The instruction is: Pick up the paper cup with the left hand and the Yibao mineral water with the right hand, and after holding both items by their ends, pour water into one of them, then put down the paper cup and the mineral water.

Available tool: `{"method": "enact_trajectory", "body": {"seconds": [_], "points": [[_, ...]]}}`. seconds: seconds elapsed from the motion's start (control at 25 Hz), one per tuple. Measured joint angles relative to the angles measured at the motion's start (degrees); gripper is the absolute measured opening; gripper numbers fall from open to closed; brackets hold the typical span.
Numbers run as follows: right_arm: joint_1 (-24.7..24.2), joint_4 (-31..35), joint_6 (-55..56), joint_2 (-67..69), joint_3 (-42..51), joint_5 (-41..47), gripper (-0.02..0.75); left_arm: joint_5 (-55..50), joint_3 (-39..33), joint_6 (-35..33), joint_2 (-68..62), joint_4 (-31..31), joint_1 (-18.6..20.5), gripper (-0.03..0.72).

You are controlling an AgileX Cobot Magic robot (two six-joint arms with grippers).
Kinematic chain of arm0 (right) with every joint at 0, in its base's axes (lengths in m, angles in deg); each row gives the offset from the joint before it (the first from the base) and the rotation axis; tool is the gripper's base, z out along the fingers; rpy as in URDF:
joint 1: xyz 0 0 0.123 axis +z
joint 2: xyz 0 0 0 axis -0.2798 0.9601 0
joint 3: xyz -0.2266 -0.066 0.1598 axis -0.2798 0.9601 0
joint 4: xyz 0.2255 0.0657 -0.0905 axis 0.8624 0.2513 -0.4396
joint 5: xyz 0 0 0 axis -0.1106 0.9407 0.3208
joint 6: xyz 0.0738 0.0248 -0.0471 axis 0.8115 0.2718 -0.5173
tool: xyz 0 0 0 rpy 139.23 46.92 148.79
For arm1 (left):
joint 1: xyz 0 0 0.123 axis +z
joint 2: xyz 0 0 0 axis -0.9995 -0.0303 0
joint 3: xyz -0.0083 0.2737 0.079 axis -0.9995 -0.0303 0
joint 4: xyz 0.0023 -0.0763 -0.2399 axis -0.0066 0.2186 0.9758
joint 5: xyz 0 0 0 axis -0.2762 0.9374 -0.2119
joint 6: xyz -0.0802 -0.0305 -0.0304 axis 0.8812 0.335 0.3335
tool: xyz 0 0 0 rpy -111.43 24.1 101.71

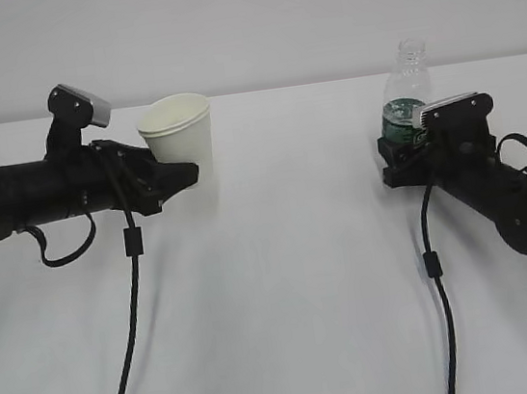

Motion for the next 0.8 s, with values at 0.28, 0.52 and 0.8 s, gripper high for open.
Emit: {"method": "enact_trajectory", "body": {"seconds": [0.28, 0.52, 0.8], "points": [[-0.05, -2.31, 0.0, 0.09, 0.0, 0.0, 0.573, 0.21, 0.0, 0.0, 0.0, -0.28, 0.0, 0.394], [-0.05, -2.75, -0.22, -1.11, 0.0, 1.49, 0.575, 0.21, 0.0, 0.0, 0.0, -0.28, 0.0, 0.394], [-0.05, -2.01, -0.57, -1.34, 1.96, 0.37, 0.575, 0.21, 0.0, 0.0, 0.0, -0.32, 0.0, 0.394]]}}
